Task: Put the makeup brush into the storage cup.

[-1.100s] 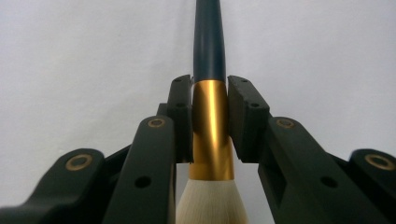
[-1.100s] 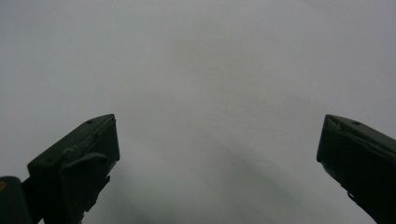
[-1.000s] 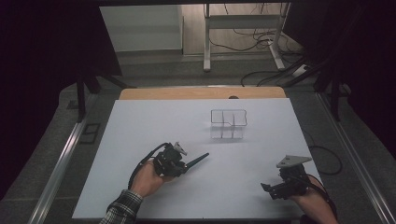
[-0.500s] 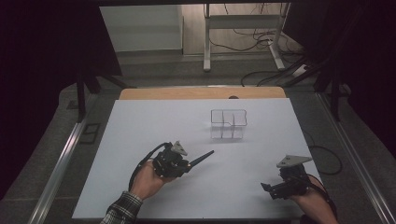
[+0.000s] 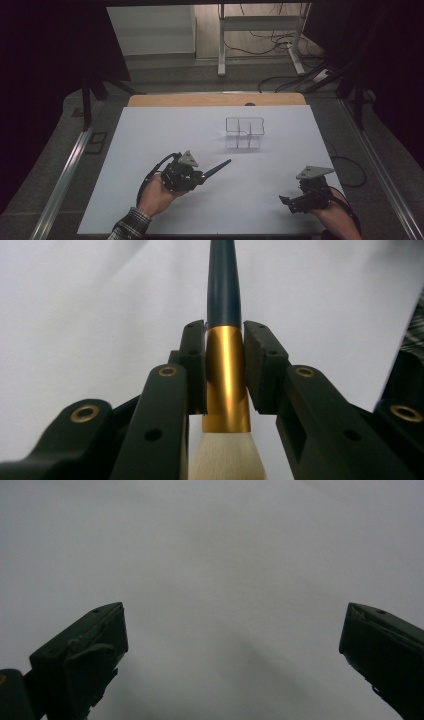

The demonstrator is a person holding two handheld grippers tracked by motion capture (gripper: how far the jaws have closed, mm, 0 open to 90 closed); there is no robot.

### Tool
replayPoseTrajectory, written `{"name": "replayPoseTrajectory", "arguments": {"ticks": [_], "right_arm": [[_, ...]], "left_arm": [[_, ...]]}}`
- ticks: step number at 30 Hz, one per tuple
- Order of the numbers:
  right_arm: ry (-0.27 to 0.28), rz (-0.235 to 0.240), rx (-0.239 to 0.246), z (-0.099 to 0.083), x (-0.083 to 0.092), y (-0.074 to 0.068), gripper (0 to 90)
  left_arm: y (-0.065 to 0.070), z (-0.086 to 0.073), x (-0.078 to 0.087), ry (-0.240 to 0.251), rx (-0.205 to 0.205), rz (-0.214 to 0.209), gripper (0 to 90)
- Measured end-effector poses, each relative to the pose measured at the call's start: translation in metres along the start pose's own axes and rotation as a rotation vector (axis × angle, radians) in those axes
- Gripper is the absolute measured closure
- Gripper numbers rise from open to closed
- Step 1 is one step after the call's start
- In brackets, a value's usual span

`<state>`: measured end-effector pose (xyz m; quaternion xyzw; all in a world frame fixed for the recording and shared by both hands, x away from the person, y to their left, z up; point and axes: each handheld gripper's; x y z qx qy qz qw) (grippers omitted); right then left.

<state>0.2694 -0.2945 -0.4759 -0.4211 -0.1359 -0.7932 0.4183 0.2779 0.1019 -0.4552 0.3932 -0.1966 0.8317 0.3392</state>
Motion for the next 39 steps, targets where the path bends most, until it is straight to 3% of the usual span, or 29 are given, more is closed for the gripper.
{"name": "replayPoseTrajectory", "arguments": {"ticks": [22, 39], "right_arm": [[0.030, 0.014, 0.072, 0.018, 0.003, -0.019, 0.0], [0.026, 0.087, 0.165, 0.047, -0.004, -0.042, 0.0]], "left_arm": [[0.017, -0.004, 0.015, 0.058, -0.014, -0.047, 72.7], [0.032, -0.005, 0.014, 0.054, -0.048, -0.084, 72.8]]}}
Point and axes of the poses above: each handheld gripper's, and its own axes: x roughly backward along the jaws, z roughly out of its top, y roughly to its right, and after that the axes turned 13 degrees about z, right-handed
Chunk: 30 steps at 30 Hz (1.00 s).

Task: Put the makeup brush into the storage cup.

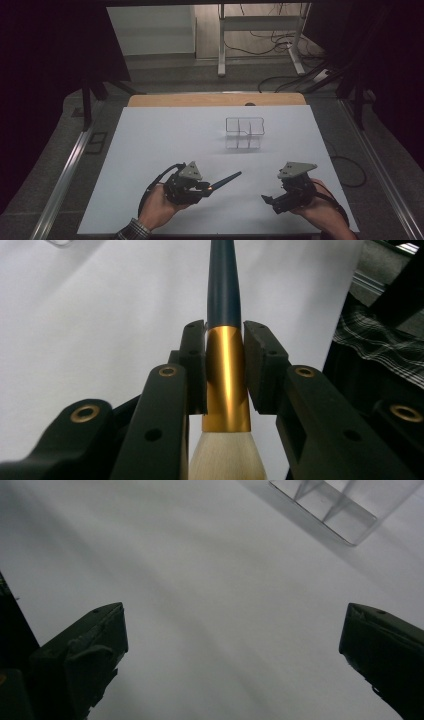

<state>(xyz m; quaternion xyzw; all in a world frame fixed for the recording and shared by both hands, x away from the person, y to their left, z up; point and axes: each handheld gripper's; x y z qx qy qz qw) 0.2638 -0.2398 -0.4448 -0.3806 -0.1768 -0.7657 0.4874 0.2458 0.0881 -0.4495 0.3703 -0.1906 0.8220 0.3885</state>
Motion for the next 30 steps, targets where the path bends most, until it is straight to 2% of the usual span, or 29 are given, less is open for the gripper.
{"name": "replayPoseTrajectory", "arguments": {"ticks": [6, 7, 8, 12, 13, 15, 21, 22, 23, 25, 26, 27, 28, 30], "right_arm": [[-0.025, 0.036, 0.031, 0.012, -0.007, -0.007, 0.0], [-0.029, 0.039, 0.036, 0.014, -0.009, -0.008, 0.0], [-0.036, 0.044, 0.042, 0.016, -0.010, -0.010, 0.0], [-0.051, 0.062, 0.067, 0.023, -0.015, -0.014, 0.0], [-0.056, 0.069, 0.073, 0.025, -0.017, -0.016, 0.0], [-0.072, 0.081, 0.101, 0.029, -0.020, -0.018, 0.6], [-0.086, 0.100, 0.165, 0.038, -0.029, -0.025, 6.0], [-0.086, 0.104, 0.182, 0.040, -0.031, -0.026, 6.7], [-0.089, 0.107, 0.187, 0.042, -0.032, -0.027, 7.6], [-0.096, 0.121, 0.210, 0.045, -0.036, -0.030, 10.2], [-0.100, 0.128, 0.221, 0.046, -0.038, -0.030, 11.5], [-0.105, 0.136, 0.229, 0.048, -0.040, -0.031, 12.4], [-0.112, 0.140, 0.236, 0.049, -0.042, -0.032, 13.9], [-0.128, 0.152, 0.252, 0.051, -0.046, -0.033, 17.2]], "left_arm": [[0.006, 0.001, -0.003, -0.005, -0.006, -0.018, 72.8], [0.006, 0.001, -0.003, -0.008, -0.021, -0.016, 72.8], [0.007, 0.002, -0.004, -0.007, -0.014, -0.022, 72.8], [0.010, 0.003, -0.006, -0.023, -0.038, -0.023, 72.8], [0.013, 0.003, -0.007, -0.010, -0.012, -0.031, 72.8], [0.014, 0.003, -0.008, -0.011, -0.021, -0.035, 72.8], [0.017, 0.005, -0.011, -0.018, -0.036, -0.047, 72.8], [0.015, 0.006, -0.010, -0.036, -0.072, -0.046, 72.8], [0.016, 0.006, -0.011, -0.040, -0.077, -0.048, 72.8], [0.017, 0.007, -0.012, -0.038, -0.069, -0.056, 72.8], [0.017, 0.007, -0.012, -0.049, -0.086, -0.054, 72.8], [0.018, 0.007, -0.013, -0.042, -0.070, -0.060, 72.8], [0.017, 0.007, -0.012, -0.054, -0.093, -0.056, 72.8], [0.017, 0.008, -0.012, -0.055, -0.094, -0.059, 72.8]]}}
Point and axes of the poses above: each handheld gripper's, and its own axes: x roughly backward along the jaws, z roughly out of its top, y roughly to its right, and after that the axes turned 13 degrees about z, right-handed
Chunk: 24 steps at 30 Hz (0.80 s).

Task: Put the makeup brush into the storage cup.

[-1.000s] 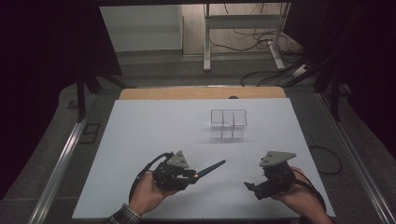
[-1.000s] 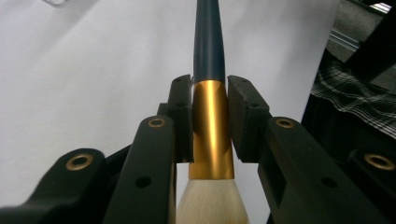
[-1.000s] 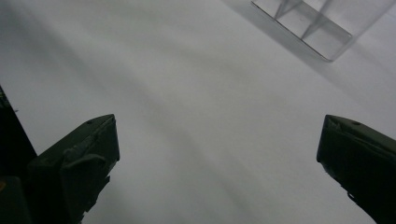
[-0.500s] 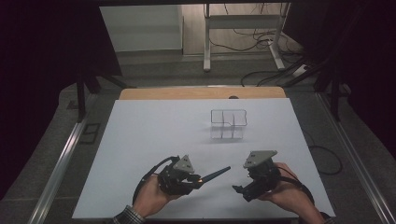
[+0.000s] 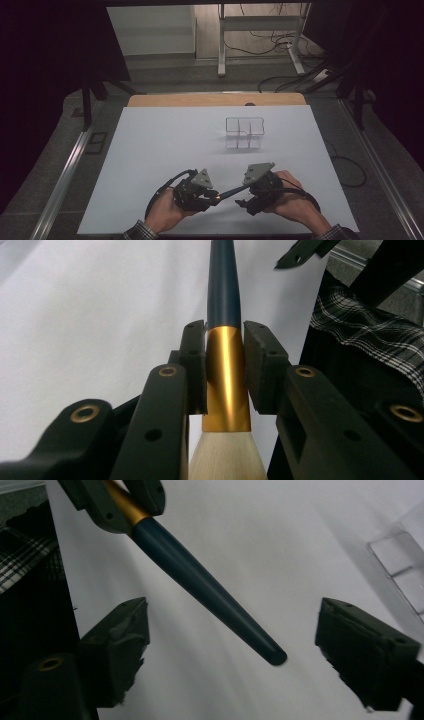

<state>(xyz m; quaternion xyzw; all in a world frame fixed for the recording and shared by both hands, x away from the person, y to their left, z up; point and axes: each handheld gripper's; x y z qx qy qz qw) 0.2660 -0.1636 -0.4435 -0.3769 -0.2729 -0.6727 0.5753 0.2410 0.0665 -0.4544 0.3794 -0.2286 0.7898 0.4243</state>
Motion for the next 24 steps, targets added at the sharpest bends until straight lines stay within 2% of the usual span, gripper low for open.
{"name": "replayPoseTrajectory", "arguments": {"ticks": [11, 12, 15, 18, 24], "right_arm": [[-0.048, 0.053, 0.045, 0.009, -0.016, -0.002, 29.3], [-0.054, 0.059, 0.052, 0.010, -0.018, -0.002, 30.6], [-0.063, 0.070, 0.089, 0.012, -0.021, -0.004, 34.9], [-0.066, 0.064, 0.126, 0.013, -0.023, -0.005, 39.0], [-0.063, 0.086, 0.157, 0.016, -0.028, -0.008, 43.8]], "left_arm": [[0.001, 0.002, -0.001, -0.008, -0.011, -0.013, 72.8], [0.001, 0.002, -0.001, -0.012, -0.023, -0.014, 72.8], [0.001, 0.002, -0.001, -0.016, -0.023, -0.013, 72.7], [0.000, 0.002, -0.002, -0.020, -0.024, -0.014, 72.7], [0.001, 0.003, -0.003, -0.024, -0.026, -0.022, 72.7]]}}
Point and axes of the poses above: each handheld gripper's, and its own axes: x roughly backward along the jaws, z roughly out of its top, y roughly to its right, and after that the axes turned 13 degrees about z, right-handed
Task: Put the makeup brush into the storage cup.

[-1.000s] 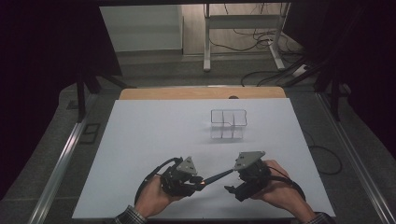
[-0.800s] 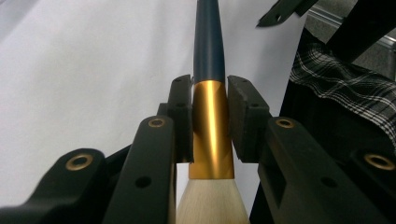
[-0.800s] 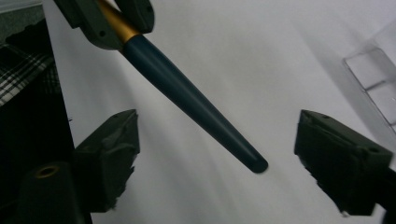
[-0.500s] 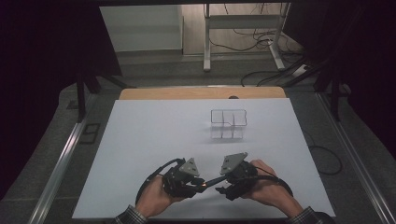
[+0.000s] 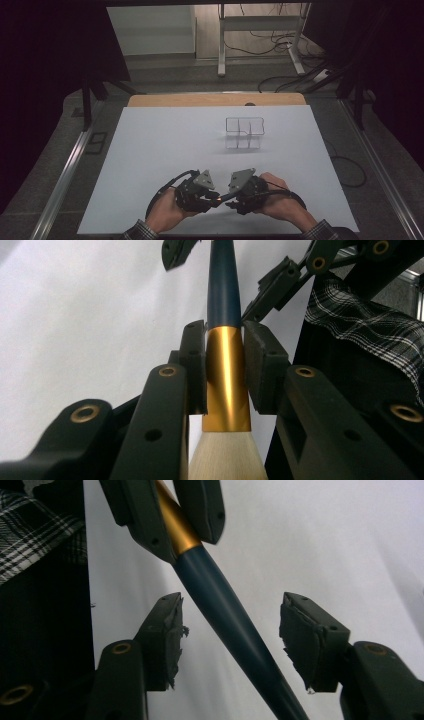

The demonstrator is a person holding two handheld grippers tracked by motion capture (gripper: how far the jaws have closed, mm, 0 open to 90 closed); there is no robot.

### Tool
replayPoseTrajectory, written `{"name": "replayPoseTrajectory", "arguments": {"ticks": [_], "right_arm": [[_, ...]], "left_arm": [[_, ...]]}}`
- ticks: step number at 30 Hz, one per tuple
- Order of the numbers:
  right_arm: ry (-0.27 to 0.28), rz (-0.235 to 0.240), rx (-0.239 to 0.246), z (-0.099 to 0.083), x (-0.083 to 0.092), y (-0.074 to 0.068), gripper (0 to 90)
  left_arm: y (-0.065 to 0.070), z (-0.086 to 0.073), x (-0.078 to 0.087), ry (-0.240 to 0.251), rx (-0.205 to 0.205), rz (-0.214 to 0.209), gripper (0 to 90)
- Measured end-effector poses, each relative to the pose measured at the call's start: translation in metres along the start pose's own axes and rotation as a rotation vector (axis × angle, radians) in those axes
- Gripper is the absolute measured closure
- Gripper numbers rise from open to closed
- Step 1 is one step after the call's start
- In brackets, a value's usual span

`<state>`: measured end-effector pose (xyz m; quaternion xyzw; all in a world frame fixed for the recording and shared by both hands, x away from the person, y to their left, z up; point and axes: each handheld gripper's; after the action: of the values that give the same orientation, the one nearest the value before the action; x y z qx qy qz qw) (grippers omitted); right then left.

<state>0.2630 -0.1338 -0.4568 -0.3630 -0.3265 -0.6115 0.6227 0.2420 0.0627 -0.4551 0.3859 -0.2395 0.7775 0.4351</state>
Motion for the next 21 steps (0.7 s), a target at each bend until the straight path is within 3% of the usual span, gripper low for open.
{"name": "replayPoseTrajectory", "arguments": {"ticks": [10, 11, 14, 15, 19, 21], "right_arm": [[-0.005, 0.024, 0.066, 0.0067, -0.0050, -0.0029, 49.1], [-0.009, 0.020, 0.075, 0.0076, -0.0053, -0.0036, 50.0], [-0.011, 0.024, 0.094, 0.0094, -0.0060, -0.0049, 53.6], [-0.012, 0.035, 0.098, 0.0100, -0.0064, -0.0052, 56.5], [-0.048, 0.064, 0.134, 0.0102, -0.0090, -0.0071, 67.9], [-0.062, 0.084, 0.133, 0.0106, -0.0102, -0.0097, 73.9]], "left_arm": [[0.0015, 0.0014, -0.0025, -0.009, 0.000, -0.011, 72.7], [0.0031, 0.0014, -0.0035, 0.001, 0.024, -0.014, 72.7], [0.0031, 0.0017, -0.0042, -0.006, 0.021, -0.017, 72.7], [0.0016, 0.0019, -0.0037, -0.017, -0.001, -0.014, 72.7], [-0.0002, 0.0018, -0.0043, -0.009, -0.013, -0.041, 72.3], [-0.0034, 0.0013, -0.0035, 0.037, 0.019, -0.049, 69.6]]}}
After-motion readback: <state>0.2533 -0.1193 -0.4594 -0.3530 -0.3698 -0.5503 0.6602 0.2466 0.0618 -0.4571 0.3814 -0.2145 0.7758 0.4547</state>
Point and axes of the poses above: each handheld gripper's, and its own axes: x roughly backward along the jaws, z roughly out of its top, y roughly to its right, and after that the axes turned 13 degrees about z, right-handed
